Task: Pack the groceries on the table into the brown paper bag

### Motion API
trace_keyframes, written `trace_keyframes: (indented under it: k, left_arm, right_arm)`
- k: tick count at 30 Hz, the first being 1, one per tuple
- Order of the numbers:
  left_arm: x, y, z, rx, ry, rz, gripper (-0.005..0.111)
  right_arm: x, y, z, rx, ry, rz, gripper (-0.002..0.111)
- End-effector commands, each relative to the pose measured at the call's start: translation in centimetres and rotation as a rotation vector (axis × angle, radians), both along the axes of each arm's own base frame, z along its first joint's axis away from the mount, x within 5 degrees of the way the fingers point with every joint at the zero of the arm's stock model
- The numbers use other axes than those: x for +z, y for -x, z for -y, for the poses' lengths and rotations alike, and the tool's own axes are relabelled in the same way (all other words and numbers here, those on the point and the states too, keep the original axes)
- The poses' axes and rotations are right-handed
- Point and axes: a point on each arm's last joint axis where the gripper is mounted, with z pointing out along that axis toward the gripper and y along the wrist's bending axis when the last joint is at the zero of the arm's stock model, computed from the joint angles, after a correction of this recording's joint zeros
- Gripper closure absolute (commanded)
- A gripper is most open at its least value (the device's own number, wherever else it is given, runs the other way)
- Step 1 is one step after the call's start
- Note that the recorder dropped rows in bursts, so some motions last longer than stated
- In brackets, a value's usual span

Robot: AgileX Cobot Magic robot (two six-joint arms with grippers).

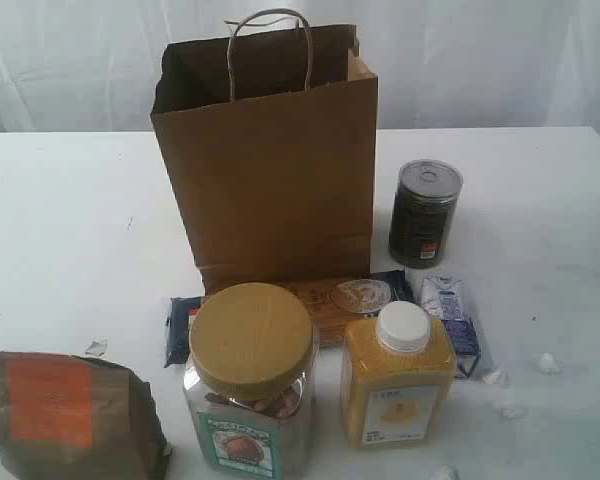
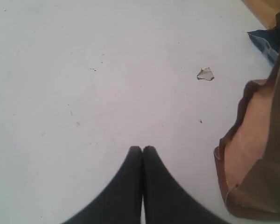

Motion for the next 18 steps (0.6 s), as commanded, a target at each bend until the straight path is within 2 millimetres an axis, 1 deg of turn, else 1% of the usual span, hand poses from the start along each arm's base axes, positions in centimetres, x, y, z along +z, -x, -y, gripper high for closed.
trace_keyframes:
  k: [1,3,6,7,8,9,10,11,12,13,14,17,18]
  left_arm:
    - [-0.1,0.1,0.0,0.004,0.004,-0.003,0.107]
    - [0.0,0.0,-0.1,-0.008,-0.025,0.007,0.107]
    - [0.6,-0.3,-0.3,-0.104,-0.251,0.108,0.107]
    - [0.9,-0.5,-0.2,-0.114,-0.278,0.145,0.107]
    - [1.3,-0.6,-0.2,-0.099,-0.246,0.191,0.107]
    - [1.7,-0.8,-0.1,-0.065,-0.159,0.23,0.107]
    - [1.9,-0.8,0.0,-0.03,-0.066,0.249,0.107]
    - [2.6,-1.0,0.0,0.03,0.074,0.307,0.107]
    - [3.0,-1.1,0.0,0.035,0.083,0.348,0.107]
    - [4.2,-1.2,-0.2,0.048,0.093,0.49,0.107]
    - [4.8,-1.2,-0.3,0.055,0.1,0.554,0.107]
    - [8.0,-0.6,-0.7,0.088,0.128,0.911,0.107]
    - [8.2,-0.5,-0.7,0.09,0.13,0.936,0.107]
  right_arm:
    - [0.0,0.0,0.0,0.0,0.008,0.002,0.108]
    - [0.0,0.0,0.0,0.0,0.008,0.002,0.108]
    - [0.0,0.0,0.0,0.0,0.008,0.002,0.108]
    - [0.0,0.0,0.0,0.0,0.008,0.002,0.108]
    - [0.0,0.0,0.0,0.0,0.008,0.002,0.108]
    - [0.0,0.0,0.0,0.0,0.008,0.002,0.108]
    - [0.0,0.0,0.0,0.0,0.008,0.002,0.108]
    - [0.0,0.0,0.0,0.0,0.008,0.002,0.108]
    - [0.0,0.0,0.0,0.0,0.008,0.002,0.108]
    - [0.0,0.0,0.0,0.0,0.008,0.002,0.108]
    - [0.0,0.0,0.0,0.0,0.008,0.002,0.108]
    - [0.0,0.0,0.0,0.0,0.008,0.002,0.108]
    - [0.0,0.0,0.0,0.0,0.008,0.002,0.108]
